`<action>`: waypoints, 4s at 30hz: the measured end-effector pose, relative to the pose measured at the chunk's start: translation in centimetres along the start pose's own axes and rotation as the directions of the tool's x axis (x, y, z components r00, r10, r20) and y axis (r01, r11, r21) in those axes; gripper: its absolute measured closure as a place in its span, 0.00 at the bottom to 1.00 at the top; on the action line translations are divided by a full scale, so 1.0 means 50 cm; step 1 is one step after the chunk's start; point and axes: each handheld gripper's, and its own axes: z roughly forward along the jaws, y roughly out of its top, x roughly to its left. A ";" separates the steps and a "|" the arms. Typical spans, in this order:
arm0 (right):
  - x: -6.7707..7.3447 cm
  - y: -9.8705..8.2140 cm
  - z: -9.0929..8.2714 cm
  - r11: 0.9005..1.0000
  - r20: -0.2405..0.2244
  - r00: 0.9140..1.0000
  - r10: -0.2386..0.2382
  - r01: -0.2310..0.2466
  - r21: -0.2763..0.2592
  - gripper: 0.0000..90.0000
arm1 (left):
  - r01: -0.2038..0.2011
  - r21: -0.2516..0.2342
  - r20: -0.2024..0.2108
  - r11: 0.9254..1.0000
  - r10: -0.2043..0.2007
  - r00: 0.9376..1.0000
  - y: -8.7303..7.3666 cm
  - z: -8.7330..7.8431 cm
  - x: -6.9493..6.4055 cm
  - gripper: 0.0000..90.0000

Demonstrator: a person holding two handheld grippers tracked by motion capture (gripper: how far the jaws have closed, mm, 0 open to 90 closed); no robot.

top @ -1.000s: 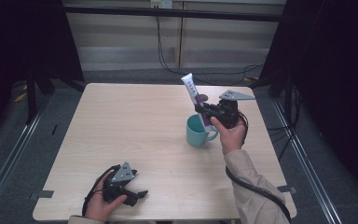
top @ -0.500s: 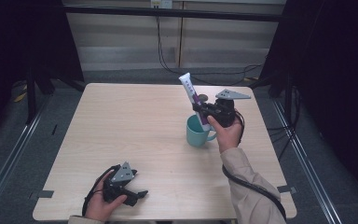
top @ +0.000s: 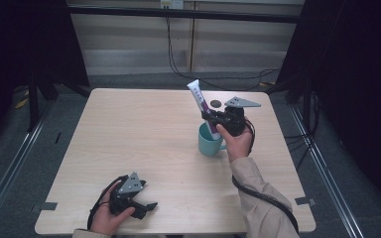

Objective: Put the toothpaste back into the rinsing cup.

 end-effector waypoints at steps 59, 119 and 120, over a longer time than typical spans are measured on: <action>-0.002 -0.060 0.025 1.000 0.013 1.000 0.006 -0.006 0.007 0.82 | -0.008 0.004 0.002 1.000 0.008 1.000 0.000 -0.001 0.000 0.17; 0.104 -0.051 -0.085 0.998 -0.285 0.956 -0.068 0.063 -0.025 0.85 | 0.203 -0.170 0.064 0.964 -0.195 0.979 0.195 -0.021 0.068 0.48; 0.105 -0.054 -0.085 0.998 -0.291 0.955 -0.067 0.061 -0.027 0.85 | 0.211 -0.177 0.055 0.961 -0.204 0.977 0.205 -0.021 0.071 0.48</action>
